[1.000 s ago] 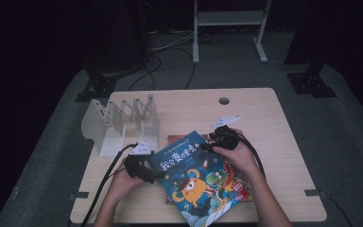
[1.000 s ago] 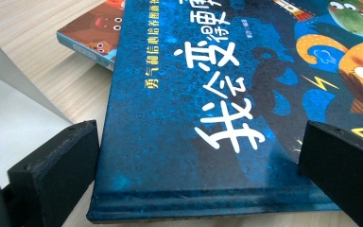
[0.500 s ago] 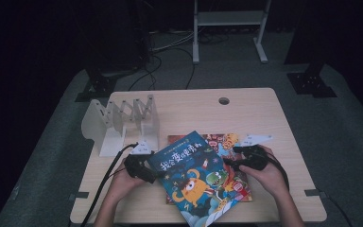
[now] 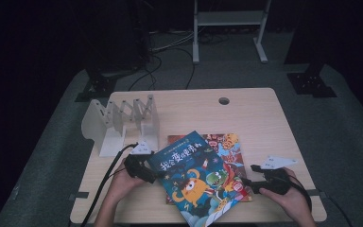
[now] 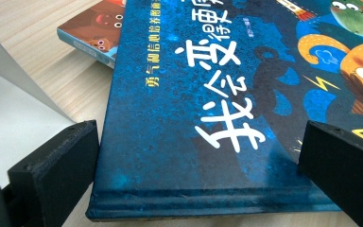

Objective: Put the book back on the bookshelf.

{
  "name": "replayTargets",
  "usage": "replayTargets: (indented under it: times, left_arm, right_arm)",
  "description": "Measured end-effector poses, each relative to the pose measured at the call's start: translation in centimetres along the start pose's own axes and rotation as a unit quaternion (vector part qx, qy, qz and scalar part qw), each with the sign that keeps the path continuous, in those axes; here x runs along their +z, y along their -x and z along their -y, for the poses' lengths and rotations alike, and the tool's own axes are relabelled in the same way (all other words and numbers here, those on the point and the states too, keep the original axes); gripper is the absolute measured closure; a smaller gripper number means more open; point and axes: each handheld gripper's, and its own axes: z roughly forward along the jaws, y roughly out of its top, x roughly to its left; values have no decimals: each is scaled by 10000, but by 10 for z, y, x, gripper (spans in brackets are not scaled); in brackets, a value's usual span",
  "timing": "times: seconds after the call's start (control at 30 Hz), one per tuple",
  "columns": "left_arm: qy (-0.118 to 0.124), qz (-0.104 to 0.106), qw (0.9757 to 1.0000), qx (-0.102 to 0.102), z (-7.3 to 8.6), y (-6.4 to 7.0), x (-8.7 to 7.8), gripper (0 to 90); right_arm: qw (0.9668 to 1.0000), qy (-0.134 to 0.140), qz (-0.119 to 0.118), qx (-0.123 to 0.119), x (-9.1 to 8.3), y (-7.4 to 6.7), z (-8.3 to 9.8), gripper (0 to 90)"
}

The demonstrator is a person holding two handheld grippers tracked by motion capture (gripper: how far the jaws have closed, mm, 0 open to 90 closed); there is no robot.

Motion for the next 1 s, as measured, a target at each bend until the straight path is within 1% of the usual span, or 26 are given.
replayTargets:
  times: [0.13, 0.27, 0.37, 0.4, 0.43, 0.53, 0.57, 0.63, 0.83, 1.0]
  left_arm:
    - [1, 1, 10000, -8, 0, 0, 0, 0]
    - [-9, -3, 10000, -17, 0, 0, 0, 0]
    - [-21, -3, 10000, -14, 0, 0, -1, 0]
    - [-26, -5, 10000, -6, 0, 0, -1, 0]
    - [-38, -6, 10000, 6, 0, 0, -2, 0]
    - [-41, 0, 10000, 9, 0, 0, -2, 0]
    - [-72, 35, 10000, -4, 0, 0, -2, 0]
    - [-123, 113, 9999, 1, 0, 1, -2, 0]
    - [-171, 174, 9996, 110, -1, 4, -2, 0]
    - [-171, 245, 9994, 155, -1, 6, -1, 0]
  right_arm:
    - [10000, 56, -48, 15, -10, -6, 11, 324]
    - [10000, 64, -59, -14, -16, -12, 18, 324]
    - [10000, 77, -60, -22, -19, -13, 21, 324]
    - [10000, 51, -51, -10, -20, -14, 22, 323]
    - [10000, -45, -6, -67, -19, -15, 24, 318]
    - [10000, -3, -5, -10, -19, -15, 26, 315]
    - [10000, -7, -16, 19, -19, -14, 26, 314]
    - [10000, 24, 39, 44, -18, -12, 26, 326]
    - [9998, -16, 168, 45, -13, -1, 19, 331]
    - [9995, -94, 276, 134, -7, 11, 10, 335]
